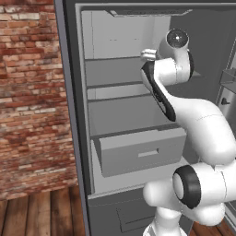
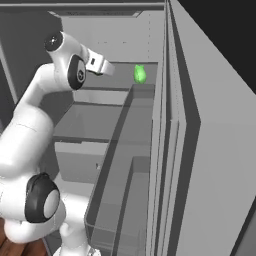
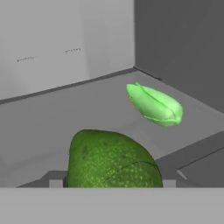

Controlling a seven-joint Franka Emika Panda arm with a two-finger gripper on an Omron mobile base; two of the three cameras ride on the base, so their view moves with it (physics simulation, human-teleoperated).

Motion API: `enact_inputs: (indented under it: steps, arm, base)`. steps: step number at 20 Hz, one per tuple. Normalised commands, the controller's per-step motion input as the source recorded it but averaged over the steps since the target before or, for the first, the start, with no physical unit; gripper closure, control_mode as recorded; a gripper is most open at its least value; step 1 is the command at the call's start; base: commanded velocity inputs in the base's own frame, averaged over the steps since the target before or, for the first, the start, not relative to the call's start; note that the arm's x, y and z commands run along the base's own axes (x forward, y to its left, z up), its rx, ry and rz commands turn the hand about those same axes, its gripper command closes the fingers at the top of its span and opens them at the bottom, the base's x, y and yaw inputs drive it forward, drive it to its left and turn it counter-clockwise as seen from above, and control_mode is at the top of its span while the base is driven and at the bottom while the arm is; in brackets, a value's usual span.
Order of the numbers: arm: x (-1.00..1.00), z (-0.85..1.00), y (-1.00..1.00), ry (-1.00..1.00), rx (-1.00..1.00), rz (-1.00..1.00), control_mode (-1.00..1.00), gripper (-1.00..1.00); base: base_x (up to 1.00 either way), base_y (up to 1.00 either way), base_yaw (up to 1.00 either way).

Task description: Gather the corn and avocado from the fridge and place them on a tray on the dining counter. Then gather the steak and chicken drumstick from the fridge and place them on the other tray.

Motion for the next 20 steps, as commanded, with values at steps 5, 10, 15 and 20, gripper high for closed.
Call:
enact_inputs:
  steps: [5, 10, 15, 20]
  arm:
    - [-1.00, 0.09, 0.32, 0.00, 0.00, 0.00, -1.00, 1.00]
    - [-1.00, 0.00, 0.21, 0.00, 0.00, 0.00, -1.00, 1.00]
    - [-1.00, 0.07, 0.10, 0.01, 0.00, 0.03, -1.00, 1.00]
    - [-0.94, 0.04, 0.17, 0.06, 0.00, 0.10, -1.00, 1.00]
  base:
    - [0.00, 0.00, 0.00]
    - [0.00, 0.00, 0.00]
    - [0.00, 0.00, 0.00]
    - [0.00, 0.00, 0.00]
